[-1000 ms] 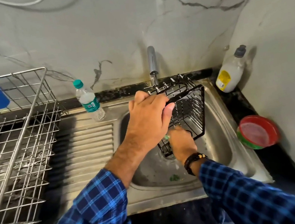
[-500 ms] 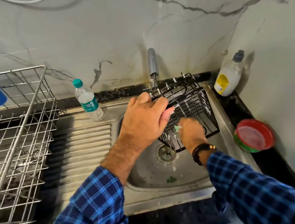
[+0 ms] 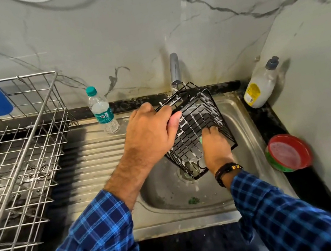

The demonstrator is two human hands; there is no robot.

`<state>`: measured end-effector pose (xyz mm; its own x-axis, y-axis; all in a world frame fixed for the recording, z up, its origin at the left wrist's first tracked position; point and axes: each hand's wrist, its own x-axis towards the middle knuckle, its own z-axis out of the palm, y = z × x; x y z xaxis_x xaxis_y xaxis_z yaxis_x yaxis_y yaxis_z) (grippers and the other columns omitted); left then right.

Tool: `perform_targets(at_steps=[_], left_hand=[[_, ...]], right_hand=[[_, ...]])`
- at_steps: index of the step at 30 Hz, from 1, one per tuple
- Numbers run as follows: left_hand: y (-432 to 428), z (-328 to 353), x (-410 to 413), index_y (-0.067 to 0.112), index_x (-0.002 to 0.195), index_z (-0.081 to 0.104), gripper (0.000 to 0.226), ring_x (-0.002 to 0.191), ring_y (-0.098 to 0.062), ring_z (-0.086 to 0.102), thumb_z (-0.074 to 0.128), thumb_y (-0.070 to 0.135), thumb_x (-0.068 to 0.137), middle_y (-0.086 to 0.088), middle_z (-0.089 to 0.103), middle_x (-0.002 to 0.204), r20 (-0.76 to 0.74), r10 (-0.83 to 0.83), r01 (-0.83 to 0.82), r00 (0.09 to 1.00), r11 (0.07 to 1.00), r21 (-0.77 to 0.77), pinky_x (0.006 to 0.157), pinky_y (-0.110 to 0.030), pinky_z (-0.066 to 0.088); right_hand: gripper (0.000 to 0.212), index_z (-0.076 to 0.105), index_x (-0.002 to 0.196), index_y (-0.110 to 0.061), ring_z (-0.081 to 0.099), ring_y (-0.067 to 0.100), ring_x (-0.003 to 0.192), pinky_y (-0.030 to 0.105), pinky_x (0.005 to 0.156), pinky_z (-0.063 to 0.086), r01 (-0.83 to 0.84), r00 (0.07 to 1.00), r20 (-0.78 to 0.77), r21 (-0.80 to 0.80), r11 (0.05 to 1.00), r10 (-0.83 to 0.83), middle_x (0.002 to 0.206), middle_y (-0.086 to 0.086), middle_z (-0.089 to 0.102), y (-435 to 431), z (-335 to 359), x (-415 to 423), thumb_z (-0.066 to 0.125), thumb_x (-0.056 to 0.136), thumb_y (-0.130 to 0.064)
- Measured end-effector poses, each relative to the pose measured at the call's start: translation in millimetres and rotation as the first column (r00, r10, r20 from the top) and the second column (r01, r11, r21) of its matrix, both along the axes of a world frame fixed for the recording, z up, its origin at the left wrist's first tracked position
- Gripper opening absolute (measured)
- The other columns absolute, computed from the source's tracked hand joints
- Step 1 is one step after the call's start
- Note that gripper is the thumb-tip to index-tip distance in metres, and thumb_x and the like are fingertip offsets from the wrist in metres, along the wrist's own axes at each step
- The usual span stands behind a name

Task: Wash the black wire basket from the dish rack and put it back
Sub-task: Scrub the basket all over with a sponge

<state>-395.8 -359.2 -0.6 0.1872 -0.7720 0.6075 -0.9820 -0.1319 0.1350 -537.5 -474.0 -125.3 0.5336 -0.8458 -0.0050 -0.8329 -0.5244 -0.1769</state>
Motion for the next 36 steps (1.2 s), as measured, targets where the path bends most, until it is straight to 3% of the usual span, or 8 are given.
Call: perform_targets(at_steps=[5, 9, 12, 15, 18, 26, 32, 36], left_hand=[[-5, -6, 1, 0.02, 0.077, 0.05, 0.03, 0.07, -0.014, 0.038, 0.043, 0.038, 0.101, 0.007, 0.036, 0.061, -0.265, 0.109, -0.095, 0.958, 0.993, 0.064, 0.053, -0.021, 0.021], [4, -25, 12, 0.021, 0.08, 0.05, 0.028, 0.067, -0.018, 0.046, 0.044, 0.033, 0.104, 0.004, 0.045, 0.064, -0.387, 0.195, -0.181, 0.901, 0.981, 0.074, 0.061, -0.028, 0.032], [15, -42, 25, 0.021, 0.081, 0.047, 0.028, 0.066, -0.02, 0.05, 0.041, 0.035, 0.105, 0.002, 0.049, 0.066, -0.436, 0.251, -0.215, 0.864, 0.968, 0.13, 0.055, -0.025, 0.031], [22, -48, 31, 0.02, 0.08, 0.046, 0.029, 0.064, -0.018, 0.048, 0.041, 0.035, 0.104, -0.002, 0.051, 0.067, -0.421, 0.241, -0.2, 0.874, 0.97, 0.141, 0.051, -0.018, 0.024], [20, -43, 26, 0.021, 0.077, 0.045, 0.032, 0.065, -0.016, 0.046, 0.041, 0.037, 0.104, -0.003, 0.052, 0.068, -0.426, 0.236, -0.201, 0.873, 0.971, 0.127, 0.052, -0.015, 0.022], [19, -40, 14, 0.011, 0.079, 0.058, 0.041, 0.071, -0.017, 0.04, 0.04, 0.039, 0.101, -0.001, 0.046, 0.064, -0.345, 0.26, -0.253, 0.902, 0.965, 0.066, 0.06, -0.026, 0.024], [23, -44, 20, 0.01, 0.083, 0.06, 0.039, 0.073, -0.018, 0.042, 0.04, 0.038, 0.102, -0.002, 0.049, 0.067, -0.388, 0.296, -0.288, 0.873, 0.954, 0.081, 0.06, -0.027, 0.025], [24, -39, 25, 0.021, 0.076, 0.047, 0.031, 0.069, -0.017, 0.042, 0.044, 0.036, 0.104, 0.003, 0.046, 0.064, -0.408, 0.262, -0.245, 0.874, 0.965, 0.095, 0.055, -0.025, 0.021]], right_hand=[[0.024, 0.059, 0.115, -0.011, 0.063, 0.021, 0.102, 0.028, 0.086, 0.055, -0.143, 0.989, -0.006, 0.118, 0.983, 0.145, 0.115, 0.007, 0.061, 26, -12, 18, 0.064, 0.093, -0.008], [0.018, 0.063, 0.113, -0.013, 0.061, 0.026, 0.108, 0.034, 0.092, 0.051, -0.262, 0.96, -0.035, 0.249, 0.932, 0.279, 0.115, 0.008, 0.063, 31, -21, 16, 0.059, 0.096, -0.013], [0.012, 0.064, 0.107, -0.011, 0.063, 0.024, 0.104, 0.03, 0.088, 0.052, -0.355, 0.921, -0.074, 0.241, 0.903, 0.382, 0.108, 0.008, 0.065, 15, -12, 5, 0.056, 0.098, -0.015], [0.02, 0.062, 0.111, -0.01, 0.065, 0.028, 0.102, 0.036, 0.082, 0.054, -0.26, 0.953, -0.156, 0.03, 0.965, 0.261, 0.11, 0.011, 0.064, -8, 6, 3, 0.055, 0.094, -0.002], [0.032, 0.06, 0.116, -0.009, 0.064, 0.027, 0.1, 0.038, 0.082, 0.057, -0.228, 0.934, -0.288, -0.024, 0.973, 0.212, 0.112, 0.012, 0.059, -9, 14, 6, 0.067, 0.086, 0.0], [0.015, 0.063, 0.11, -0.008, 0.064, 0.024, 0.102, 0.035, 0.091, 0.055, -0.396, 0.892, -0.186, 0.113, 0.911, 0.411, 0.111, 0.01, 0.065, 31, -10, 7, 0.058, 0.095, -0.007], [0.017, 0.066, 0.113, -0.013, 0.064, 0.023, 0.105, 0.031, 0.093, 0.053, -0.391, 0.909, -0.052, 0.242, 0.888, 0.414, 0.112, 0.008, 0.067, 25, -4, -1, 0.06, 0.097, -0.015], [0.03, 0.057, 0.119, -0.012, 0.065, 0.023, 0.102, 0.032, 0.085, 0.056, -0.263, 0.958, -0.125, -0.037, 0.964, 0.256, 0.113, 0.007, 0.063, -2, 14, -4, 0.062, 0.091, -0.004]])
